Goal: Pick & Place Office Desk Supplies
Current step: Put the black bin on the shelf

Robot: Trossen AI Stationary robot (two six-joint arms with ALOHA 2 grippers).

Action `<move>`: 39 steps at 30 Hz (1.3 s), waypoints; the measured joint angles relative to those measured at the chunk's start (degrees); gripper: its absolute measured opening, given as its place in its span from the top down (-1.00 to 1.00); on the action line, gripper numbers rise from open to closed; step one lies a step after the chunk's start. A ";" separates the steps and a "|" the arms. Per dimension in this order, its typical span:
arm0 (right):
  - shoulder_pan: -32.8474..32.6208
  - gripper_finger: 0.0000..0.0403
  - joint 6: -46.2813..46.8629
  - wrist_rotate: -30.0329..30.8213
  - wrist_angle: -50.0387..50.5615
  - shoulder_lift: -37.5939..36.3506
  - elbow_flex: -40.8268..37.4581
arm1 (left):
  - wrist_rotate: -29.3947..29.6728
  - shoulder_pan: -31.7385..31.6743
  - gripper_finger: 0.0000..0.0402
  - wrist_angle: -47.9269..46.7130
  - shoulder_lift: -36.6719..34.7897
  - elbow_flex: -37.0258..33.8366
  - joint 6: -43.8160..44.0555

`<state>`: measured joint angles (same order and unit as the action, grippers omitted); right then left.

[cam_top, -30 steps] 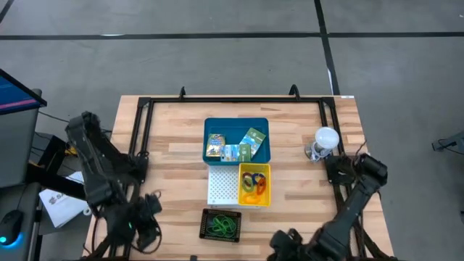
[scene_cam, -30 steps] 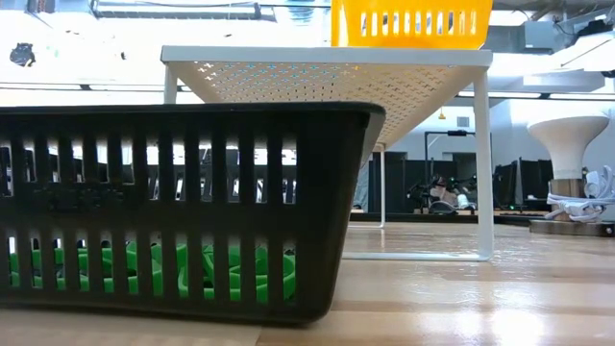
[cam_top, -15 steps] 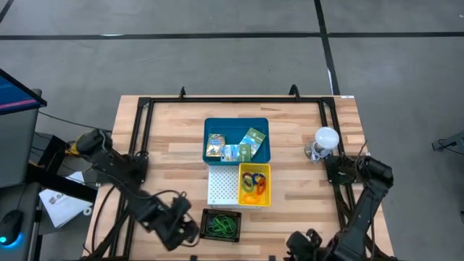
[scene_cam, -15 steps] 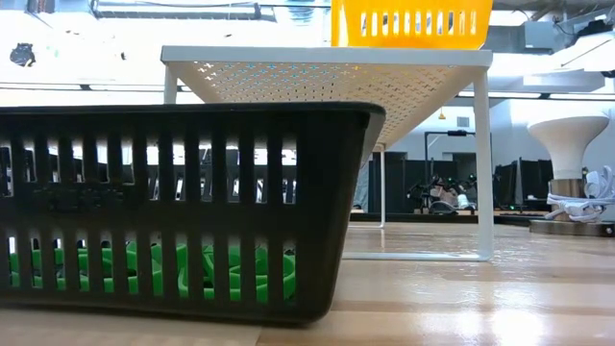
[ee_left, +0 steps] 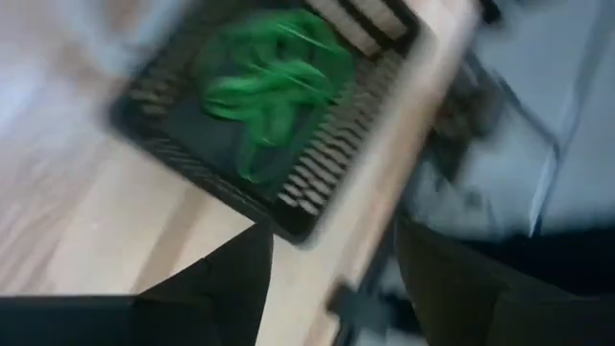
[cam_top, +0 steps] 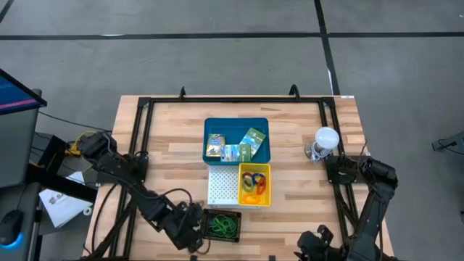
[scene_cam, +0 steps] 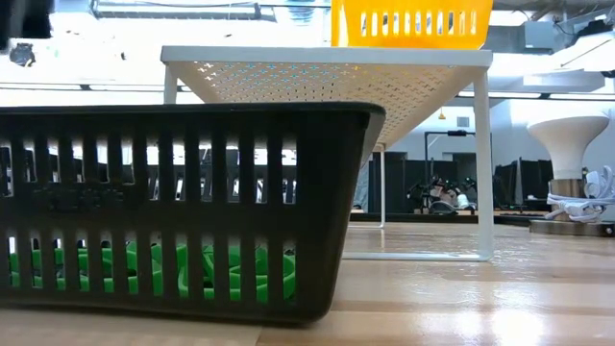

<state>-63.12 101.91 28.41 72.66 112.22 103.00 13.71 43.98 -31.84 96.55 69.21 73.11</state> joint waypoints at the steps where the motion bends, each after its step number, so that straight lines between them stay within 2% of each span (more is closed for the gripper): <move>1: -0.16 0.41 0.07 0.02 0.08 0.00 0.00 | -1.84 0.01 -0.05 0.72 -0.34 0.00 -3.72; 4: -0.26 0.41 0.11 0.19 0.85 -0.02 0.00 | -7.19 -0.64 0.00 1.37 -0.82 0.02 -13.90; 9: -0.23 0.41 0.11 0.40 1.47 -0.07 0.00 | -9.13 -1.58 0.11 4.40 -0.82 0.00 -37.22; 15: -0.09 0.41 1.22 1.55 1.97 -0.11 0.00 | -7.47 -5.45 0.13 9.89 -0.53 0.02 -49.88; 24: 0.24 0.41 2.96 2.07 2.59 -0.13 0.00 | -9.20 -4.75 0.13 17.62 4.79 0.04 -55.95; 32: 0.24 0.41 3.16 1.97 3.63 -0.20 0.00 | -5.08 -3.92 0.13 21.76 9.50 0.02 -53.01; 39: 0.24 0.41 4.15 1.68 3.63 -0.22 0.00 | -3.92 -3.23 0.15 24.48 11.66 0.04 -50.52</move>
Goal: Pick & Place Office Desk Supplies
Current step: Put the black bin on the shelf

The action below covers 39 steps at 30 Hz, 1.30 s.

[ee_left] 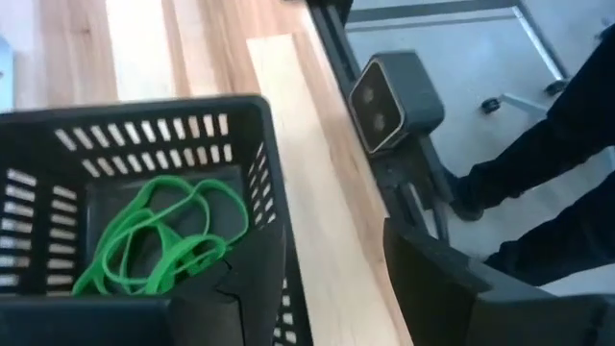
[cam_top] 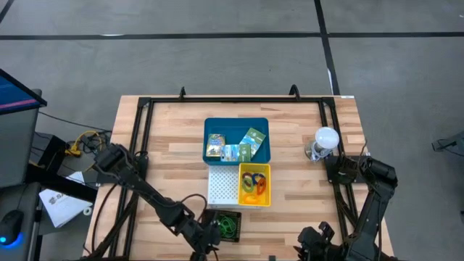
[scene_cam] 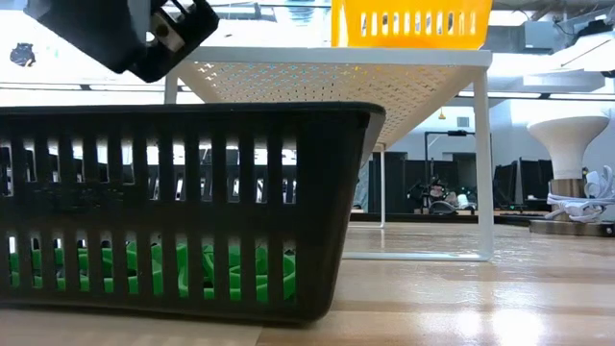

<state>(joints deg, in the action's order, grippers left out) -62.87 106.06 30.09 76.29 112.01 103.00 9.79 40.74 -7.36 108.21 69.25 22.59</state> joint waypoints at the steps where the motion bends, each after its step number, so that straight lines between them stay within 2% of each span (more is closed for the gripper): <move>1: 0.00 0.41 0.00 0.00 0.00 0.02 0.00 | 0.44 0.22 0.16 -0.25 0.06 0.00 0.13; 6: 0.00 0.41 0.02 -0.03 -0.01 0.00 0.00 | 1.95 0.33 0.18 -0.46 0.31 0.00 1.63; 9: 0.00 0.41 0.08 -0.20 -0.03 0.00 0.00 | 2.40 0.31 0.18 -2.27 0.14 0.00 7.00; 14: -0.22 0.41 1.97 -0.22 -0.30 0.00 0.00 | 3.33 2.16 0.18 -7.00 -2.83 -0.03 27.37; 17: -0.21 0.41 1.97 -0.16 -0.37 0.00 0.00 | 7.39 4.72 0.19 -10.69 -5.38 0.00 39.31; 20: -0.13 0.41 1.71 0.50 -0.36 0.00 0.00 | 11.29 6.56 0.19 -19.30 -7.43 0.04 54.65; 23: 0.00 0.41 1.56 1.54 -0.29 0.00 0.00 | 11.81 6.89 0.19 -26.88 -7.43 -0.05 67.90; 29: 0.04 0.41 1.55 2.81 -0.26 0.00 0.00 | 10.97 4.47 0.17 -27.42 -6.10 -0.04 76.21; 34: 0.04 0.41 2.77 2.82 -0.61 0.00 0.00 | 10.79 2.76 0.13 -28.95 -6.08 -0.04 79.92; 39: -0.02 0.41 3.45 2.83 -0.76 0.01 0.00 | 7.77 1.87 0.15 -30.75 -6.08 -0.04 80.29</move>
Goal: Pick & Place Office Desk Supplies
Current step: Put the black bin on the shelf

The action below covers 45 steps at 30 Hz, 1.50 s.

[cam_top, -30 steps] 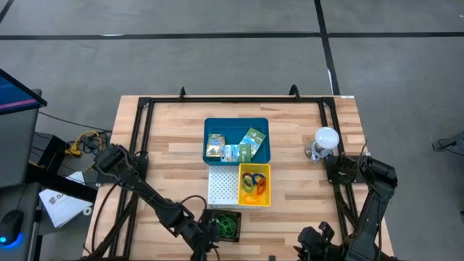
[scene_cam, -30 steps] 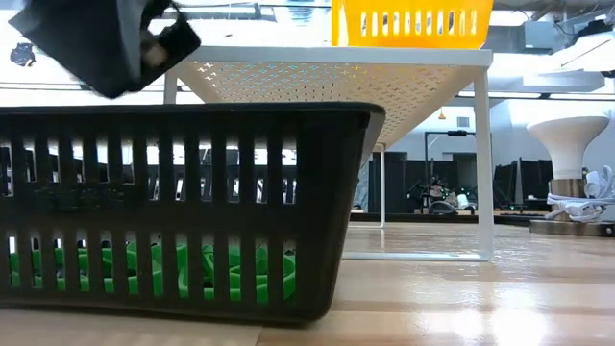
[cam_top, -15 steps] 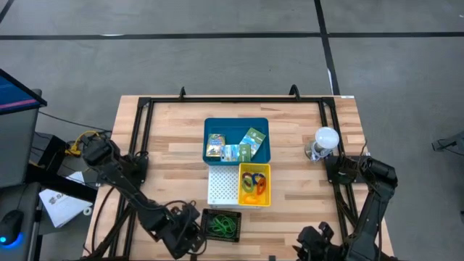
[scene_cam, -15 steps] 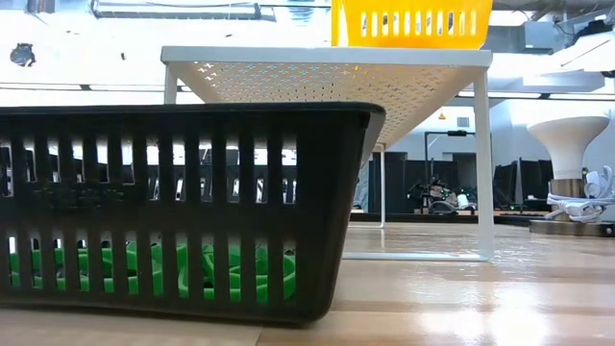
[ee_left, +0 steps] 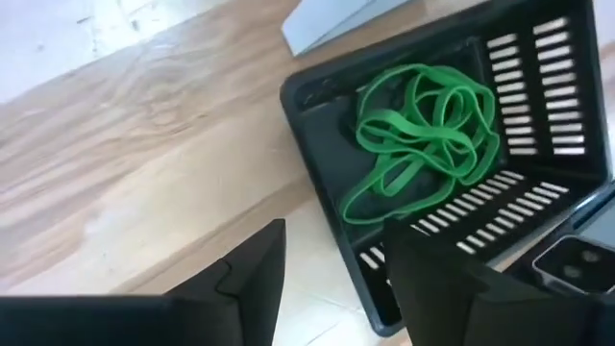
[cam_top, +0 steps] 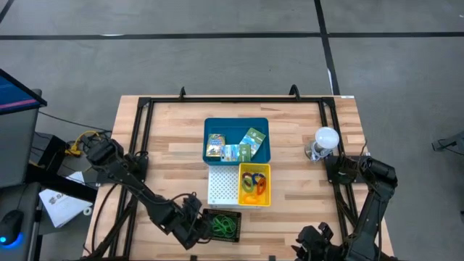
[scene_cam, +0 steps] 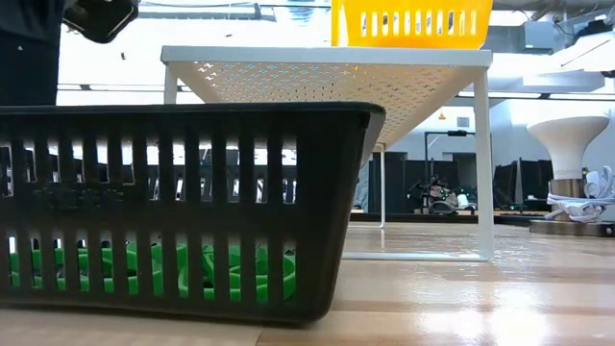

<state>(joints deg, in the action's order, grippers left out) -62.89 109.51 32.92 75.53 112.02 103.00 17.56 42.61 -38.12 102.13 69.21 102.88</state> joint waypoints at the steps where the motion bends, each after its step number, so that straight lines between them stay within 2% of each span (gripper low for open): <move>1: -0.01 0.41 0.01 0.01 -0.03 0.00 0.00 | 0.00 0.00 0.16 -0.12 0.02 0.00 0.41; 10: -0.04 0.41 0.02 0.15 -0.05 0.00 0.00 | -3.99 -0.26 0.21 1.61 3.81 0.00 1.76; 19: -0.04 0.41 0.02 0.14 -0.05 0.01 0.00 | -4.10 -0.70 0.25 2.46 4.64 0.02 2.77; 22: -0.04 0.41 0.02 0.14 0.16 0.01 0.00 | -4.75 -0.70 0.41 1.86 4.44 0.02 2.77; 28: -0.04 0.41 0.02 0.16 0.39 0.01 0.00 | -5.61 -0.30 0.94 2.14 4.31 0.02 2.55; 35: -0.03 0.41 0.66 0.15 0.36 0.01 0.00 | -7.03 1.62 0.98 1.70 3.90 0.02 3.17; 41: 0.26 0.41 0.68 0.14 0.34 0.01 0.00 | -7.55 2.91 0.98 -7.11 2.48 0.02 5.35; 45: 0.45 0.41 0.42 0.34 0.34 0.01 0.00 | -7.66 2.64 0.99 -16.72 -0.28 0.02 0.31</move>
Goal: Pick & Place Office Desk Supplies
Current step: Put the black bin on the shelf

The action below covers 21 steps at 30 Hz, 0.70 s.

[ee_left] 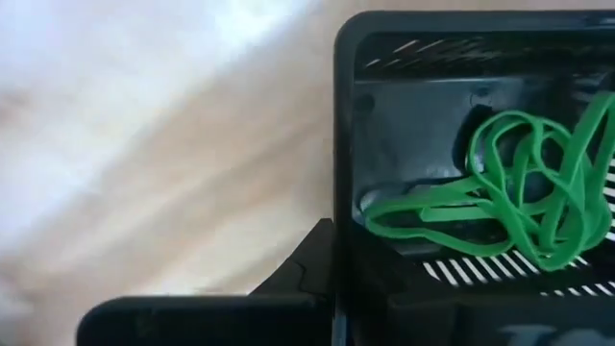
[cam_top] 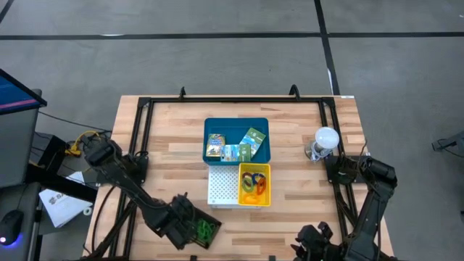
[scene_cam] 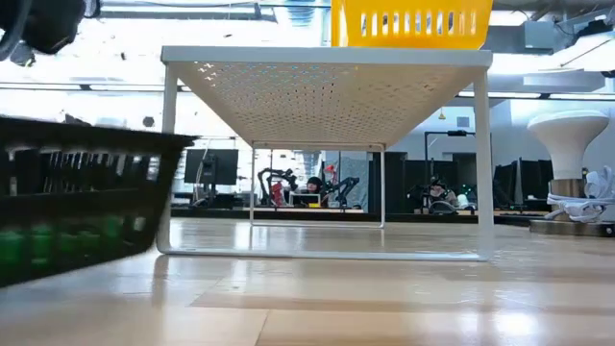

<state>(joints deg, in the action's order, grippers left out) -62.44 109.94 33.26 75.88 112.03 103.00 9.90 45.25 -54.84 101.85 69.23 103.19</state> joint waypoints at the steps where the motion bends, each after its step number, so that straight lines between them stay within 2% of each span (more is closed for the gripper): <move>1: 0.14 0.41 -0.18 0.18 -0.02 0.00 0.00 | -0.04 -0.22 0.99 -1.76 -0.97 -0.30 -1.53; 5: 0.71 0.41 -0.25 0.26 -0.05 0.00 0.00 | -0.27 -1.59 0.98 -3.70 -7.72 -6.76 -4.93; 10: 1.42 0.41 -0.40 0.43 -1.34 0.00 -0.02 | -0.25 -2.84 0.96 0.53 -20.78 -18.96 -6.11; 16: 2.35 0.41 -0.42 1.29 -1.74 0.00 -0.02 | -1.52 -5.01 0.78 5.39 -35.82 -30.84 -9.60; 21: 3.35 0.41 -0.42 1.33 -3.52 0.00 -0.02 | -2.34 -5.67 0.58 6.25 -43.53 -34.35 -9.54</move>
<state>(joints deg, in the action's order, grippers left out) -59.10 109.51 34.59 72.36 112.03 102.98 7.56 39.57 -48.59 58.32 34.88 93.65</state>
